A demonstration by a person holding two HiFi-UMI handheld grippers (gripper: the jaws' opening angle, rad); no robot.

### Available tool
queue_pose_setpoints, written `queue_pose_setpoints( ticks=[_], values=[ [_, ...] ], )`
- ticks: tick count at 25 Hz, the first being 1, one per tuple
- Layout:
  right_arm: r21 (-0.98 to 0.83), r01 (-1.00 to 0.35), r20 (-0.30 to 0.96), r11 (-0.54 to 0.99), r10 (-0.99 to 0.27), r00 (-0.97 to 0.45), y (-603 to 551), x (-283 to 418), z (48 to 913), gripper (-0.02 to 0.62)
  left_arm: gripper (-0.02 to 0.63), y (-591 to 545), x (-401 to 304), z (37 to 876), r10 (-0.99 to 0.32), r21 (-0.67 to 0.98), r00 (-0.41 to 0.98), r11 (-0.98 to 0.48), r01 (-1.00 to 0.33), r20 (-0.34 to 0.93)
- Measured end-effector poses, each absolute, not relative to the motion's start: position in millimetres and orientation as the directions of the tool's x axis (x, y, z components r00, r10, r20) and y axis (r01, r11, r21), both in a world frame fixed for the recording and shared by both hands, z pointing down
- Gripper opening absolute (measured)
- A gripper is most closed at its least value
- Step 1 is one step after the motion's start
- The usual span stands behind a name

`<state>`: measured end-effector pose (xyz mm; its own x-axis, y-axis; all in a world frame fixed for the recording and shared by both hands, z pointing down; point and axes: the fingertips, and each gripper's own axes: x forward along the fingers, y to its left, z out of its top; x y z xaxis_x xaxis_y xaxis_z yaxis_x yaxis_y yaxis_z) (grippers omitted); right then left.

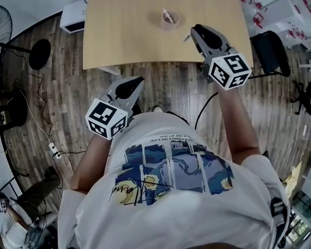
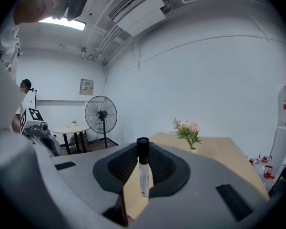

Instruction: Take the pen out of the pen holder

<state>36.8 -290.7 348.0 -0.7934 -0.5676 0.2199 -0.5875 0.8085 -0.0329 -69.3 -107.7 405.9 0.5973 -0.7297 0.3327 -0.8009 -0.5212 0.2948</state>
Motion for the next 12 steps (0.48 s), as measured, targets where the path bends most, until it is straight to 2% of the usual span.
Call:
queue_pose_setpoints(
  ticks=[12],
  values=[
    [-0.044,-0.482,0.207,0.875,-0.464,-0.861,-222,63,335,0.063,0.023,-69,-51,410,-0.784,0.291,0.518,-0.435,-0.852,0.343]
  ],
)
